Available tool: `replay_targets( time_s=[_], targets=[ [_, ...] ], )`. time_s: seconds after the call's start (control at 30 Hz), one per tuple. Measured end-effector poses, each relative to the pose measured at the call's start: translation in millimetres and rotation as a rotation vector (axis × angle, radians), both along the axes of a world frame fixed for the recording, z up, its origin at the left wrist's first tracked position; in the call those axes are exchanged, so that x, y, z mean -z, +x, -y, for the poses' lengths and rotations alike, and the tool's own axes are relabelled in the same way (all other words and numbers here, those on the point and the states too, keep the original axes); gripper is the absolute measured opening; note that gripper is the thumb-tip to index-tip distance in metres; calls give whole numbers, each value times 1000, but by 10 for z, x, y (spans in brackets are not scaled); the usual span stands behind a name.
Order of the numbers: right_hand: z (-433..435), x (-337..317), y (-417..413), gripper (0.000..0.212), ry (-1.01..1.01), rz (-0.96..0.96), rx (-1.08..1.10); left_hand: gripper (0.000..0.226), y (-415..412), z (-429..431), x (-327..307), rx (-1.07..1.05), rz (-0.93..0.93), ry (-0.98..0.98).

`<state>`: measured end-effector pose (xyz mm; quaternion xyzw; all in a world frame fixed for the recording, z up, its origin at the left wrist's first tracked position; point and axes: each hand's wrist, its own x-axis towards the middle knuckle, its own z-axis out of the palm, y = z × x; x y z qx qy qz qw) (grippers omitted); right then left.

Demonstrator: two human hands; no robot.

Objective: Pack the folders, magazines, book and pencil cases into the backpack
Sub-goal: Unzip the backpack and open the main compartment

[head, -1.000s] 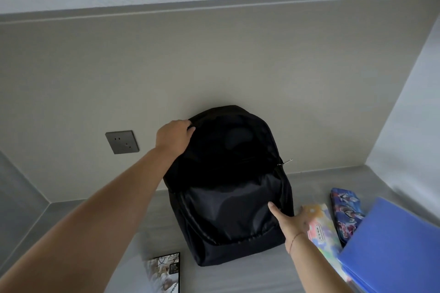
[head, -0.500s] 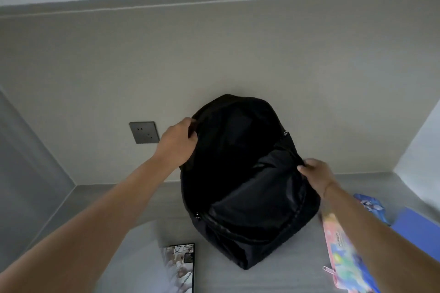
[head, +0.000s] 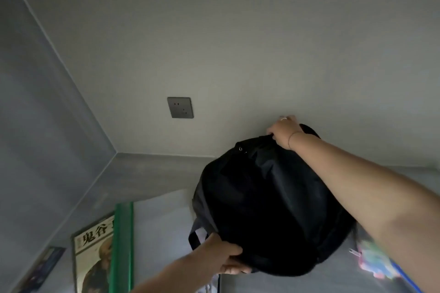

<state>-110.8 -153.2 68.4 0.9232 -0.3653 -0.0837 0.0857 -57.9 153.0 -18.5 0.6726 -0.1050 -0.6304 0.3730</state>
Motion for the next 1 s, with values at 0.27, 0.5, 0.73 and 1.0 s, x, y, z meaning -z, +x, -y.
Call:
replay_targets(
  time_s=[0.27,0.5,0.73,1.0],
  targets=[
    [-503,632,297,51,46,70,-105,14,-5,-291,308,-116,-43,93],
    [-888,934,-275,47,156,530,98,80,682,-71,367,-355,614,251],
    [-1582,1295,-1458,94,445,1083,1084,70,1208,560,260,178,888,20],
    [-2198,1510,-1475,122,1029,1117,1076,31,1251,799,383,314,1124,-26]
  ],
)
